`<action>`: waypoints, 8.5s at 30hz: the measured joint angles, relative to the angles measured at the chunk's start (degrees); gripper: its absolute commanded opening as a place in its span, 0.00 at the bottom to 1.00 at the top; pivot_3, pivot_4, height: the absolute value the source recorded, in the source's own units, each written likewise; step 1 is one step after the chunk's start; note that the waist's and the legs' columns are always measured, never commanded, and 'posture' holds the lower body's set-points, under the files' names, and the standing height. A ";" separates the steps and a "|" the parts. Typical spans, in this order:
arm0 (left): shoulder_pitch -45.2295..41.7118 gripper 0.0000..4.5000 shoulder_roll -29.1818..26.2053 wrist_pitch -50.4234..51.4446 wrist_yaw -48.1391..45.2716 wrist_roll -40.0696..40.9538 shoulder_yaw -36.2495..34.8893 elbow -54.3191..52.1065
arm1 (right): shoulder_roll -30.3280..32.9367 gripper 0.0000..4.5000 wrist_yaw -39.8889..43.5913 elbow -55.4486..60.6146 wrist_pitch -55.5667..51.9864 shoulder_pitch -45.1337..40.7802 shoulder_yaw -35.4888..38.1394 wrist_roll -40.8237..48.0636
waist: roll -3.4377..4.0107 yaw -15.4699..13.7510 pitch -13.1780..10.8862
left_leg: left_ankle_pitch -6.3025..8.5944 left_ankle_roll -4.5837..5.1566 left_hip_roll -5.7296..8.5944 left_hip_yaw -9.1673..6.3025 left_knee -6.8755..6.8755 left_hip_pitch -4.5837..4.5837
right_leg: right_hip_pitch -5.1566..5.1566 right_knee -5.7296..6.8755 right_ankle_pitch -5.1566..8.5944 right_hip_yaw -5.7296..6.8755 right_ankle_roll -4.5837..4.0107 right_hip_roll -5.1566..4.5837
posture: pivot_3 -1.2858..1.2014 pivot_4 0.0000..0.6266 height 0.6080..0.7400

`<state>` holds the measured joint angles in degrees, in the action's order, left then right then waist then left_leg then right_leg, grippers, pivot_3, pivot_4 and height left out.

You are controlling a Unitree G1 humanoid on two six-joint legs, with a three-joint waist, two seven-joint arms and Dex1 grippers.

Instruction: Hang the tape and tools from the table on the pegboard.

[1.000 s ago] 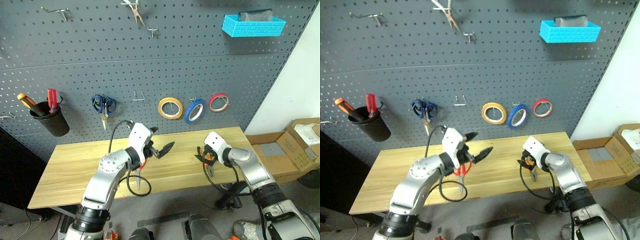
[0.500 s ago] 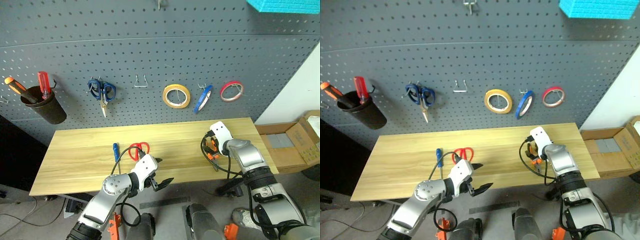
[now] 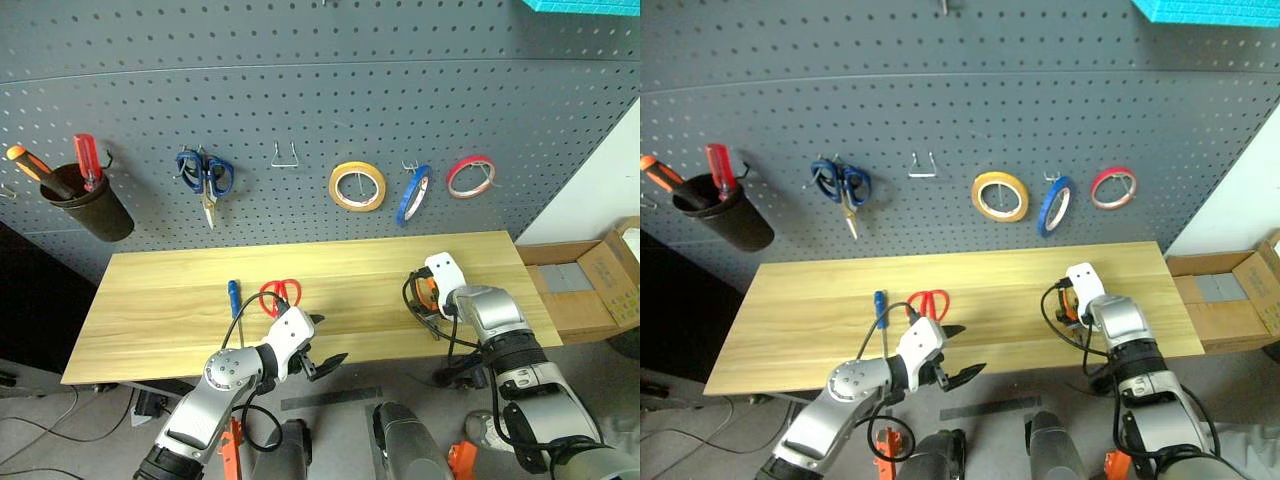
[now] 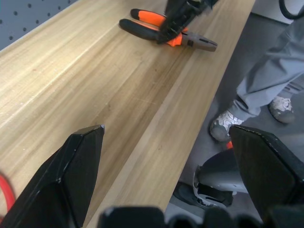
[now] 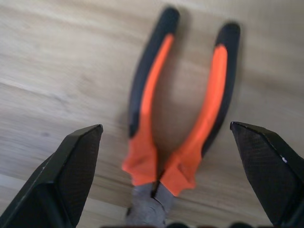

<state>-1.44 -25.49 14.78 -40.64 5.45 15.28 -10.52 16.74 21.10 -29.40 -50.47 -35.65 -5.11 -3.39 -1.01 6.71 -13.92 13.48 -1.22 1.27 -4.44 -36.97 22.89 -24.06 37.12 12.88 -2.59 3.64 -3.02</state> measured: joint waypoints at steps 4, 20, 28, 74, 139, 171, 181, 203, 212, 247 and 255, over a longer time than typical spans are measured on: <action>0.25 1.00 0.32 1.19 0.36 0.46 -0.02 -1.48 | -0.17 0.99 -0.31 -5.80 3.61 -2.76 0.02 0.07 | -0.05 0.00 -0.19 | 0.00 0.00 0.00 0.04 0.01 -0.02 | -0.01 -0.01 -0.04 -0.02 -0.06 0.05 | 0.48 0.46 1.00; 0.77 1.00 -1.08 4.23 0.09 1.27 -1.13 -5.00 | -2.07 0.62 -2.44 -28.95 14.46 -15.60 5.43 2.42 | -0.31 -0.33 -1.44 | 0.00 0.00 -0.02 -0.01 0.06 0.02 | 0.00 -0.07 -0.14 -0.01 -0.24 0.05 | 0.49 0.46 1.00; -0.62 1.00 0.05 3.91 0.63 1.21 -1.13 -4.69 | -1.11 0.61 1.28 -25.43 14.44 -13.72 2.55 1.36 | -0.31 -0.44 -1.43 | 0.00 0.00 0.00 -0.01 0.06 0.02 | -0.01 -0.08 -0.14 0.00 -0.24 0.05 | 0.48 0.40 1.00; -15.61 1.00 1.83 11.60 25.02 4.62 -24.64 -11.17 | -20.20 0.61 -5.14 -6.91 43.82 -33.78 4.10 9.99 | -0.62 -4.16 3.98 | -0.45 -0.81 -0.96 -0.17 0.23 -0.05 | -0.14 -0.14 -0.75 0.18 -1.06 1.42 | 0.53 0.24 1.00; -2.00 1.00 18.36 16.85 36.63 -10.21 -10.22 11.98 | 4.74 1.00 31.18 24.48 57.15 12.15 -19.39 3.98 | -0.63 -1.62 0.88 | -0.44 -0.81 -1.17 -0.13 0.29 -0.27 | -0.03 -0.12 -0.46 0.08 -0.93 1.64 | 0.46 0.40 1.00; -5.60 0.06 25.14 24.35 43.80 -7.89 -17.87 14.33 | 3.35 1.00 30.54 23.18 57.19 9.96 -18.67 1.77 | -0.62 -1.38 0.14 | -0.43 -0.83 -1.16 -0.12 0.29 -0.26 | -0.04 -0.15 -0.47 0.07 -0.90 1.63 | 0.45 0.40 1.00; -6.50 0.06 24.13 23.49 43.50 -7.93 -17.72 15.45 | 3.33 1.00 30.06 23.14 57.12 9.86 -18.52 1.79 | -0.62 -0.99 0.14 | -0.43 -0.84 -1.15 -0.13 0.28 -0.26 | -0.04 -0.15 -0.47 0.07 -0.89 1.63 | 0.45 0.36 1.00; -1.93 0.06 13.45 19.66 38.31 -12.78 -10.37 -0.82 | 4.57 1.00 31.19 23.15 55.93 9.49 -14.66 5.60 | -0.65 -1.52 0.65 | -0.37 -0.96 -1.17 -0.14 0.31 -0.12 | -0.15 -0.20 -0.50 0.07 -0.87 1.60 | 0.48 0.18 1.00; 12.26 0.06 4.25 6.23 38.93 -20.44 -11.51 -14.43 | 3.82 1.00 30.62 33.37 48.45 11.40 -8.50 15.44 | -0.65 -2.08 3.62 | -0.37 -0.97 -1.16 -0.13 0.29 -0.16 | -0.10 -0.23 -0.49 0.09 -0.90 1.58 | 0.50 0.06 1.00; -7.33 0.06 6.61 0.71 37.52 -15.14 -21.77 7.04 | -2.77 1.00 23.97 30.46 48.19 3.94 -7.48 13.59 | -0.64 -3.29 8.27 | -0.38 -0.95 -1.27 -0.12 0.13 -1.13 | 0.77 -0.13 -0.59 0.10 -1.04 1.79 | 0.50 0.00 1.00; -9.56 0.29 6.90 4.31 35.29 -11.25 -22.40 8.83 | -1.98 1.00 23.83 30.92 47.32 4.22 -7.48 13.59 | -0.64 -3.22 8.56 | -0.38 -0.95 -1.28 -0.12 0.13 -1.14 | 0.78 -0.12 -0.60 0.09 -1.03 1.80 | 0.50 0.00 1.00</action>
<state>-11.00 -18.59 19.08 -5.35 -5.80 -7.12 -1.70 14.76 44.93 1.52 -3.15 -31.43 -12.59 10.20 -1.66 3.49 -5.35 13.10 -2.17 0.00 -4.55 -36.84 21.75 -23.28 36.99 12.28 -2.50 2.61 -1.23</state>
